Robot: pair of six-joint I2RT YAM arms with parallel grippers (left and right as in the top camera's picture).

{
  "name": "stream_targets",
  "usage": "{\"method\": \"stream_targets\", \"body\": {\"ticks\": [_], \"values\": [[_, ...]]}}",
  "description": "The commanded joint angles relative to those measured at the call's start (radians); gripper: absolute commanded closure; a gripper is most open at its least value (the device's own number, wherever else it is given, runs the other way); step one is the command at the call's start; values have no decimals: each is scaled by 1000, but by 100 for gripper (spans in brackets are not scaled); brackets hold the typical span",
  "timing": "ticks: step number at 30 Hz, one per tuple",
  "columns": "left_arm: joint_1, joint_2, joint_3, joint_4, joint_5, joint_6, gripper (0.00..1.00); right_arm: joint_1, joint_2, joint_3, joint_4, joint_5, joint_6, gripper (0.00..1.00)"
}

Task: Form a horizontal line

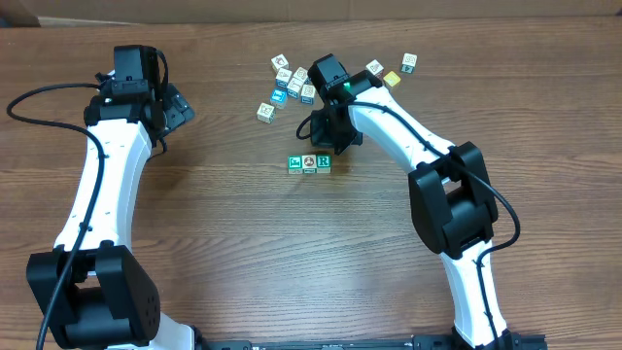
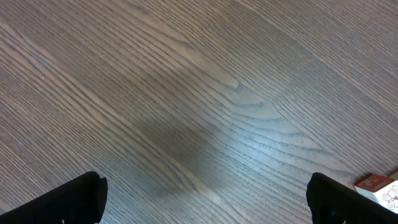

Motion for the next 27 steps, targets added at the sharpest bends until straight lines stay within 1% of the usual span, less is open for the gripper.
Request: {"method": "stream_targets", "body": {"ticks": [1, 6, 13, 27], "values": [[-8, -3, 6, 0, 3, 1, 0, -33, 2, 18, -4, 42, 5, 96], [-8, -3, 6, 0, 3, 1, 0, -59, 2, 18, -64, 40, 5, 96], [-8, -3, 6, 0, 3, 1, 0, -55, 2, 18, -164, 16, 4, 96], [-8, -3, 6, 0, 3, 1, 0, -48, 2, 18, -162, -106, 4, 96]]}}
